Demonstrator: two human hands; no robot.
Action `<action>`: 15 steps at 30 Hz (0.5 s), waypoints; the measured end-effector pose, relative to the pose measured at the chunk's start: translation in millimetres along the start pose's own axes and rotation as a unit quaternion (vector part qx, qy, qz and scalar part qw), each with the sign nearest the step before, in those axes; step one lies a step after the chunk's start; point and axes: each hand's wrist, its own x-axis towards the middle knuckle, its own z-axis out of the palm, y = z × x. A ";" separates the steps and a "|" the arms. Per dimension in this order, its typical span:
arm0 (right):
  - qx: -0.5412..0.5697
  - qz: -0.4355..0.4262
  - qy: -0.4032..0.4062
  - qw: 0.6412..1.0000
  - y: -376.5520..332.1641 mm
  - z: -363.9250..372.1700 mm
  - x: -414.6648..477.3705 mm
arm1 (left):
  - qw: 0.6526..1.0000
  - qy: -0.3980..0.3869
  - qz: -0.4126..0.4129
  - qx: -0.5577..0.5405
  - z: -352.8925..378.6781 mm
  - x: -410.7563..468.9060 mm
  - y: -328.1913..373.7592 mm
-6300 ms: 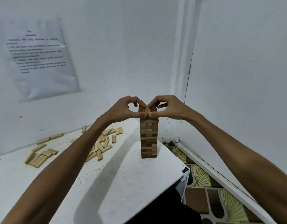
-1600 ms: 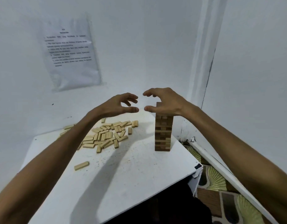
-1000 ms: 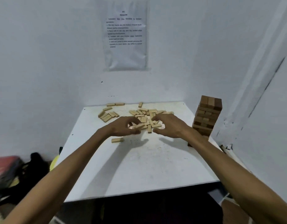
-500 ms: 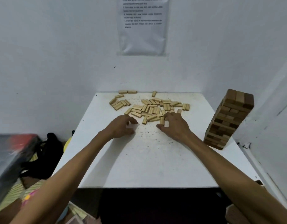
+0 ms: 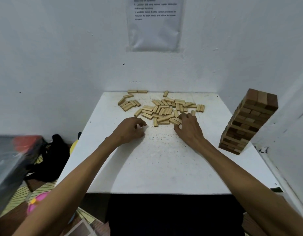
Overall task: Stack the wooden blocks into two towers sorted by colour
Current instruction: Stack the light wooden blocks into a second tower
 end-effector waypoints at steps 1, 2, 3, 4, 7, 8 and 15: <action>0.000 0.000 -0.001 1.000 0.3 0.2 0.2 | 1.000 -0.001 -0.003 0.009 -0.5 -1.5 -1.6; 0.000 -0.003 -0.001 1.000 0.5 0.1 0.8 | 1.000 0.001 -0.004 0.015 -1.0 -3.3 -3.2; 0.003 -0.007 0.001 1.000 0.9 0.1 1.6 | 1.000 0.006 -0.006 0.017 -0.7 -5.6 -5.5; 0.009 -0.011 0.003 1.000 1.2 -0.1 1.9 | 1.000 0.013 -0.010 0.013 -0.1 -8.6 -6.6; 0.029 -0.016 0.008 0.999 1.6 -0.7 -1.3 | 0.999 0.046 -0.015 -0.001 5.0 -18.3 -7.8; 0.039 -0.014 0.011 0.999 1.7 -1.3 -4.4 | 0.998 0.058 -0.017 -0.008 7.2 -21.9 -7.5; 0.099 -0.031 0.027 0.994 -4.3 -8.9 -46.3 | 0.990 0.122 -0.019 -0.070 17.1 -51.1 -2.0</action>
